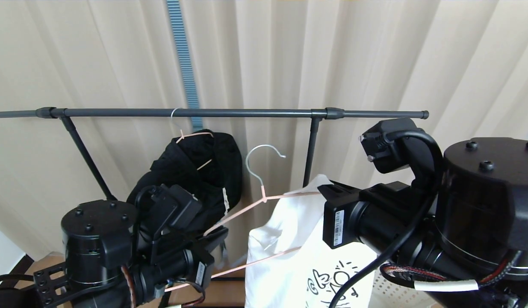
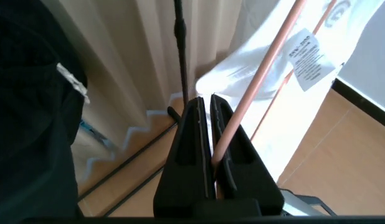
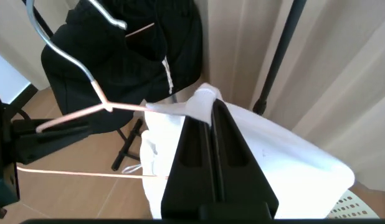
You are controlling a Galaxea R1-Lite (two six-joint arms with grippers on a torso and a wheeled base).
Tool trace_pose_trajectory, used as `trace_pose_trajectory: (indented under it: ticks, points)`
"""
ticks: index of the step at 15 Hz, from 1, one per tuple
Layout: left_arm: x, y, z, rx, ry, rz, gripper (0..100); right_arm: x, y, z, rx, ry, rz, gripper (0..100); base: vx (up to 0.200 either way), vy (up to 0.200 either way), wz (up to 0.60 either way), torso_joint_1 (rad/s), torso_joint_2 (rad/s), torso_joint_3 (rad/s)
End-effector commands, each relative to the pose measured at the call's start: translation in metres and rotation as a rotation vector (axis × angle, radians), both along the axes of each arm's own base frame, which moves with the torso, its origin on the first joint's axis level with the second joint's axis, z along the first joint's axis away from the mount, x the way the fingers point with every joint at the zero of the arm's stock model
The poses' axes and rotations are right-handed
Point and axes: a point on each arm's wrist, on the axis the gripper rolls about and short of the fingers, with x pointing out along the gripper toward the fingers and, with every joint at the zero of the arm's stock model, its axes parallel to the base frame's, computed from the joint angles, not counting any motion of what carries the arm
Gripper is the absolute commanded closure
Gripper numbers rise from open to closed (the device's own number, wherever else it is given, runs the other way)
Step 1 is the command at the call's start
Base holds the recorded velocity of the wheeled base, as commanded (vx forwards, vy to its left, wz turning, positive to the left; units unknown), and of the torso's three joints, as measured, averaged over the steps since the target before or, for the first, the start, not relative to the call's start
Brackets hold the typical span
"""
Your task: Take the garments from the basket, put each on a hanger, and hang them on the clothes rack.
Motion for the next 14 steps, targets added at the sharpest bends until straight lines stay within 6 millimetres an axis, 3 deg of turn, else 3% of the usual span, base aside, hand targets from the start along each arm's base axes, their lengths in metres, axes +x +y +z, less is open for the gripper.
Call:
trace_pose_trajectory:
  ticks: [1,4,6,11,14]
  points:
    - [0.002,0.005,0.005,-0.017,-0.017,0.049,100,0.0,-0.001,-0.001,-0.005,0.003,-0.001,100,0.0,0.0,0.0,0.0,0.0,0.0]
    - [0.004,0.004,0.009,-0.036,-0.021,0.056,100,0.0,0.004,-0.006,-0.019,0.012,0.01,100,0.0,0.0,0.0,0.0,0.0,0.0]
    - [0.004,0.002,0.01,-0.04,-0.024,0.047,100,-0.01,0.021,-0.013,-0.034,0.019,0.068,100,0.0,0.0,0.0,0.0,0.0,0.0]
    - [0.0,-0.009,0.007,-0.033,-0.015,-0.002,100,-0.02,0.048,-0.008,0.02,0.021,0.13,100,0.0,0.0,0.0,0.0,0.0,0.0]
    - [-0.001,-0.012,0.006,-0.028,-0.012,-0.014,100,-0.02,0.051,-0.001,0.044,0.01,0.134,100,0.0,0.0,0.0,0.0,0.0,0.0]
